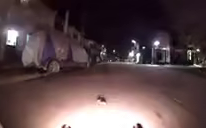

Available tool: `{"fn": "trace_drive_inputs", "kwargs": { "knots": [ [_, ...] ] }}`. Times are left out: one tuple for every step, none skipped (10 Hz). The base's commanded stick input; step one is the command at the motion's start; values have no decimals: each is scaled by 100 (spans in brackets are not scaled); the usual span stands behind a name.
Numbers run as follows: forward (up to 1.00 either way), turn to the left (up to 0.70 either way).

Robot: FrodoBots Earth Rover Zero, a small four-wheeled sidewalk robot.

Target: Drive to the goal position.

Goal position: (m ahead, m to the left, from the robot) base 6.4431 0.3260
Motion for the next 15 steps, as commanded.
{"fn": "trace_drive_inputs", "kwargs": {
  "knots": [
    [85,0],
    [85,0],
    [85,0],
    [85,0],
    [85,0],
    [85,0],
    [85,0],
    [85,-10],
    [85,-34],
    [85,-31],
    [85,0],
    [85,0],
    [85,0],
    [85,0],
    [85,0]
  ]
}}
